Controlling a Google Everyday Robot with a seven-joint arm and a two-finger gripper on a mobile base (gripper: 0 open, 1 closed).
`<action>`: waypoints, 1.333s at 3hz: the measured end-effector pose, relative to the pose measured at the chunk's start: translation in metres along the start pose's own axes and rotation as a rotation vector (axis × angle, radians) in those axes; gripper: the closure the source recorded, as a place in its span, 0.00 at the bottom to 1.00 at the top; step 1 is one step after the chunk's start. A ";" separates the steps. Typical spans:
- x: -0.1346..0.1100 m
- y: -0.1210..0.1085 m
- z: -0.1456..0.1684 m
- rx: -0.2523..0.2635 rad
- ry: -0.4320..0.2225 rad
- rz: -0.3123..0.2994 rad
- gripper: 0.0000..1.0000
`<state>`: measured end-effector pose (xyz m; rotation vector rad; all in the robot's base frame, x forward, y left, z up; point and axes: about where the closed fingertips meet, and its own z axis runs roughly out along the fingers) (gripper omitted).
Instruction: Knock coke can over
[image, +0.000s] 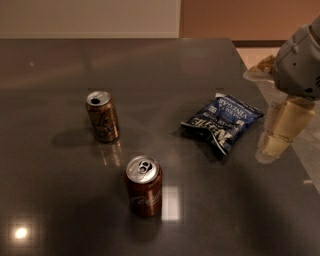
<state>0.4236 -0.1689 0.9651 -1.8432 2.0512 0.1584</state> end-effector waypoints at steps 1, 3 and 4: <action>-0.025 0.028 0.018 -0.082 -0.119 -0.071 0.00; -0.077 0.071 0.067 -0.161 -0.324 -0.117 0.00; -0.104 0.080 0.094 -0.202 -0.420 -0.111 0.00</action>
Offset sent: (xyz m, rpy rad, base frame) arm -0.0629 0.1117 -0.0552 0.3480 0.0824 0.2615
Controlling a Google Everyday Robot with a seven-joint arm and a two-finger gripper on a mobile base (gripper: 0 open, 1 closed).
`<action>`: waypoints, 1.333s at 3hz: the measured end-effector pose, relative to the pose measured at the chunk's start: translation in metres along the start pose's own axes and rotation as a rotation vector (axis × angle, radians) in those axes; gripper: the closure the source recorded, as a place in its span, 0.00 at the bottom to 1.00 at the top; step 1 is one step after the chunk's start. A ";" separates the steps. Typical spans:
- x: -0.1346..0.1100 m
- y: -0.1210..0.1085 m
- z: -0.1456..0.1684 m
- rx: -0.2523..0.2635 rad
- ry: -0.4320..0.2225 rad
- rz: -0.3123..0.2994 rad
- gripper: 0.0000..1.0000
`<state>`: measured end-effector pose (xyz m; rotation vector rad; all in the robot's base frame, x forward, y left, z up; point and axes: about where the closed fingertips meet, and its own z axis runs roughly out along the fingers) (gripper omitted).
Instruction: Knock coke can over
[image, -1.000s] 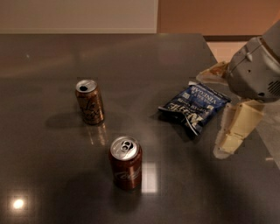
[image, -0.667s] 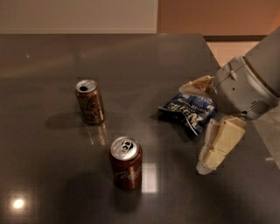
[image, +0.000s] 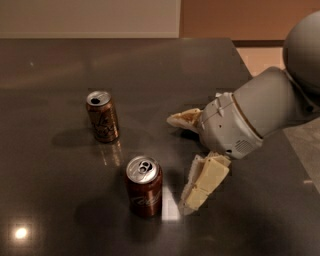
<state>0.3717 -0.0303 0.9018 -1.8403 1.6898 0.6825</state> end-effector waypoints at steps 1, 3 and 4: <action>-0.014 0.002 0.028 -0.034 -0.072 -0.005 0.00; -0.030 0.013 0.050 -0.103 -0.144 -0.019 0.18; -0.032 0.013 0.049 -0.129 -0.154 -0.013 0.41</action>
Offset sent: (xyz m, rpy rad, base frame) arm -0.0156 0.0669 -0.0240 0.1781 0.0909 0.1079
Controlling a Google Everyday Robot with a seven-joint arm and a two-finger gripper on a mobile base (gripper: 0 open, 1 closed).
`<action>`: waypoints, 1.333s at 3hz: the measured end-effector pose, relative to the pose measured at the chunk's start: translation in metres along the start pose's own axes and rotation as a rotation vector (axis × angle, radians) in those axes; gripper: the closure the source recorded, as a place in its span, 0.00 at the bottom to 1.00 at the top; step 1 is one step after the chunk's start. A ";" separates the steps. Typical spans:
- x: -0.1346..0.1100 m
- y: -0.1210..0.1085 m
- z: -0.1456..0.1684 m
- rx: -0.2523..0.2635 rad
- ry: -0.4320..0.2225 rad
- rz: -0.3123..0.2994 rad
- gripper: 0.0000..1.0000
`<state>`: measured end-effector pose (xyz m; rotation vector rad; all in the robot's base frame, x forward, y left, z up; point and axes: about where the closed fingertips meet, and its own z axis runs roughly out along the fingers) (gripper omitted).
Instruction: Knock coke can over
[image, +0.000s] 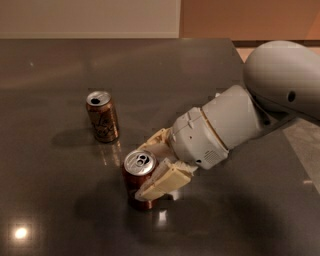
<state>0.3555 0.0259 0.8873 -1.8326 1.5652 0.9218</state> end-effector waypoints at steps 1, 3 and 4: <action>-0.001 -0.007 -0.007 -0.008 0.036 0.013 0.64; -0.008 -0.039 -0.034 0.048 0.320 -0.009 1.00; -0.005 -0.050 -0.046 0.100 0.501 -0.054 1.00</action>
Offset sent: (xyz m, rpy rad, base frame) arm 0.0549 -0.0238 0.0236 -0.3339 -0.0580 -0.0376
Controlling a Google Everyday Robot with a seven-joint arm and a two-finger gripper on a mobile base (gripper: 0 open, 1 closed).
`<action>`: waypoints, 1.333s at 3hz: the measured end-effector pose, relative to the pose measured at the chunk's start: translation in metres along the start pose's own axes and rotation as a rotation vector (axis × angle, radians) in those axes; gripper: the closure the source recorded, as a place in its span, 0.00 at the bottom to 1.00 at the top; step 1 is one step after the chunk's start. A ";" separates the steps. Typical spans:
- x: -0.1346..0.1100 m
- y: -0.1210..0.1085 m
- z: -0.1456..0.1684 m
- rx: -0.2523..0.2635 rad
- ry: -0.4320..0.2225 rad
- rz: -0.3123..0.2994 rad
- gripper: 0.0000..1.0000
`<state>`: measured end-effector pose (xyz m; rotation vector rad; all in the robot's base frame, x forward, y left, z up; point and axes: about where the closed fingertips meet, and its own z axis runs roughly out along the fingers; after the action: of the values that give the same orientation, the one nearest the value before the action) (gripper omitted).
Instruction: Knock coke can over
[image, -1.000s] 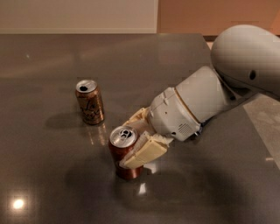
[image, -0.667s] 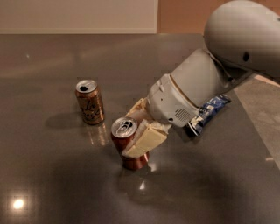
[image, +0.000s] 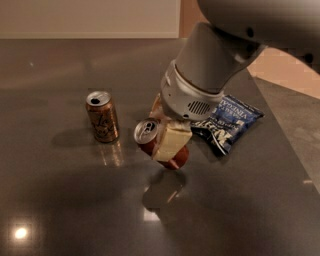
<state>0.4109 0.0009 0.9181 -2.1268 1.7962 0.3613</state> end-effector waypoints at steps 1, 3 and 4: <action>0.012 -0.004 0.002 0.015 0.154 -0.051 1.00; 0.027 -0.002 0.018 -0.052 0.312 -0.130 0.82; 0.031 0.001 0.022 -0.073 0.352 -0.166 0.59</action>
Offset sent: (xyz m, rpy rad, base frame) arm 0.0105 -0.0234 -0.0325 -0.3780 -0.0562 0.1172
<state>0.4160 -0.0181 0.8860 -2.4961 1.7855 0.0092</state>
